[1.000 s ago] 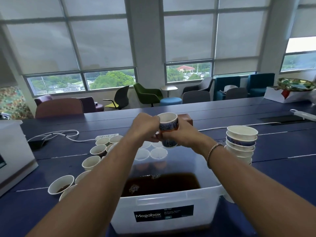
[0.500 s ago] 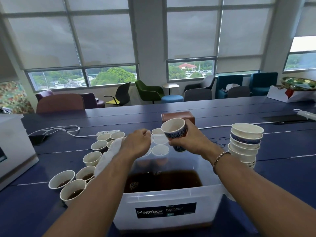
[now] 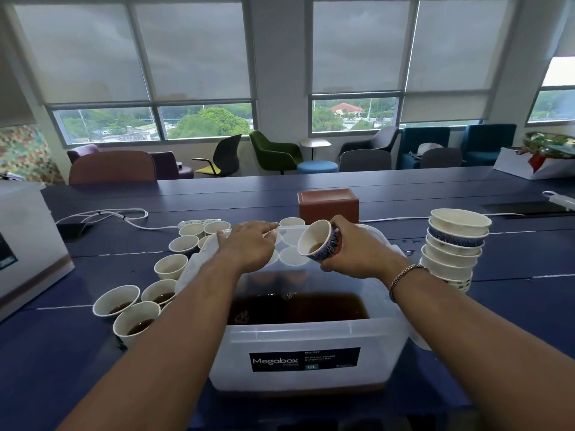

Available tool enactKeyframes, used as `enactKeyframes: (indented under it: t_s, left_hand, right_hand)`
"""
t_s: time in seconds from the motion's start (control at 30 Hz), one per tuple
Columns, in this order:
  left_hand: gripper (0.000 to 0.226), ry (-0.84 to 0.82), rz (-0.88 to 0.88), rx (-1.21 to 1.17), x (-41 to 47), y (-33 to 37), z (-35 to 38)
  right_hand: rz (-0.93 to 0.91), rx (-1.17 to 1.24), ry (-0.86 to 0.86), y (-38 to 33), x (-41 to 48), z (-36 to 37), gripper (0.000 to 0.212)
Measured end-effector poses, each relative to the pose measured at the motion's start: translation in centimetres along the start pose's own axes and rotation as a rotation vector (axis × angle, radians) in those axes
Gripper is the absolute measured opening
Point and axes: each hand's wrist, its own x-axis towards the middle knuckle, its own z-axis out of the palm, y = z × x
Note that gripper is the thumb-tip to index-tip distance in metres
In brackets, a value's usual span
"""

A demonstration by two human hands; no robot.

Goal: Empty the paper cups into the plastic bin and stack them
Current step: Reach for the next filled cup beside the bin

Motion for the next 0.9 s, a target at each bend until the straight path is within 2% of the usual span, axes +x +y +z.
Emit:
enactKeyframes:
  t_s: [0.3,0.57,0.9]
  left_hand:
    - [0.041,-0.001,0.003,0.005,0.16,-0.14,0.3]
    - [0.042,0.005,0.006,0.022,0.09,-0.11,0.46]
    - [0.043,0.001,-0.003,0.048,-0.09,0.12,0.4]
  right_hand:
    - [-0.032,-0.322,0.025,0.34,0.08,0.23,0.06]
    - [-0.056,-0.325,0.017,0.58,0.21,0.4,0.06]
    - [-0.091,-0.31,0.14,0.13,0.15,-0.02,0.063]
